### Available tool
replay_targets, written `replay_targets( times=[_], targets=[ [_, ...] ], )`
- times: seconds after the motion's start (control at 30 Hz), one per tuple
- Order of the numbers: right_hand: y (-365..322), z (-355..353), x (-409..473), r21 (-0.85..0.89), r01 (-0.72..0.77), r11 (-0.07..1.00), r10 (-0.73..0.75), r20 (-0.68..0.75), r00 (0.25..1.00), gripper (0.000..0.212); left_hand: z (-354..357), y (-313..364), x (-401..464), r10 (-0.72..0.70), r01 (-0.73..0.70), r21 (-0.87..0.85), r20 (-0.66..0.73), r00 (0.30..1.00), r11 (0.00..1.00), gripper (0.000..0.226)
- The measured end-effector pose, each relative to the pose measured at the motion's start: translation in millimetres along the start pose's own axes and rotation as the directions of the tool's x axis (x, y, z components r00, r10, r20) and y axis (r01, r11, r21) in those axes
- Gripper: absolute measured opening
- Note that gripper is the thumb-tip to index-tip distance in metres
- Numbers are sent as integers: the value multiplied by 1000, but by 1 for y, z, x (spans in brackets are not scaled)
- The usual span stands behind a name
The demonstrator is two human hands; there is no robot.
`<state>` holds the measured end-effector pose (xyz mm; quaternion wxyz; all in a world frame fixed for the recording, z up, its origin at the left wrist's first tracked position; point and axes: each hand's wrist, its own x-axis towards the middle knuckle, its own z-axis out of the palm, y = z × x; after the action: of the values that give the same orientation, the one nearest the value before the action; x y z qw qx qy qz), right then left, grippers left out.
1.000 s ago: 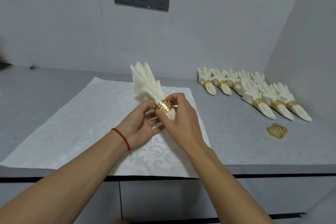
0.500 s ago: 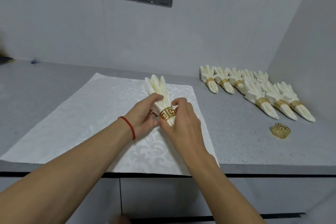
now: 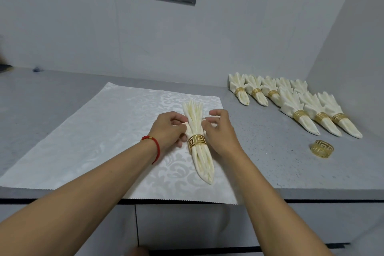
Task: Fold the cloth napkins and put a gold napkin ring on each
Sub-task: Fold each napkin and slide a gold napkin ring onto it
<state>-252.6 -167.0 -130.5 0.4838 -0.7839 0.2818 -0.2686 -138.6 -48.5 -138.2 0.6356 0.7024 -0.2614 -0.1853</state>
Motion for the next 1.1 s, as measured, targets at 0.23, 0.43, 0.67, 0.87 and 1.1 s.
replay_targets(
  times=[0.23, 0.43, 0.67, 0.87, 1.1],
  targets=[
    [21, -11, 16, 86, -126, 988, 126, 2, 992, 26, -7, 0, -4, -89, 84, -191, -17, 996, 978, 11],
    [12, -27, 26, -163, -42, 986, 49, 37, 998, 14, -13, 10, 2, -65, 66, 115, -19, 998, 991, 14],
    [-8, 0, 56, -25, -32, 999, 31, -41, 999, 31, 0, 26, 33, 17, -7, 335, -27, 999, 942, 18],
    [17, -14, 49, -115, -126, 985, 109, -146, 983, 31, -19, 11, 31, -31, 58, 258, -110, 993, 964, 18],
    [-9, -2, -18, -515, -4, 857, -95, -166, 982, 65, -7, 11, 20, -67, 78, 234, -55, 996, 969, 28]
  ],
)
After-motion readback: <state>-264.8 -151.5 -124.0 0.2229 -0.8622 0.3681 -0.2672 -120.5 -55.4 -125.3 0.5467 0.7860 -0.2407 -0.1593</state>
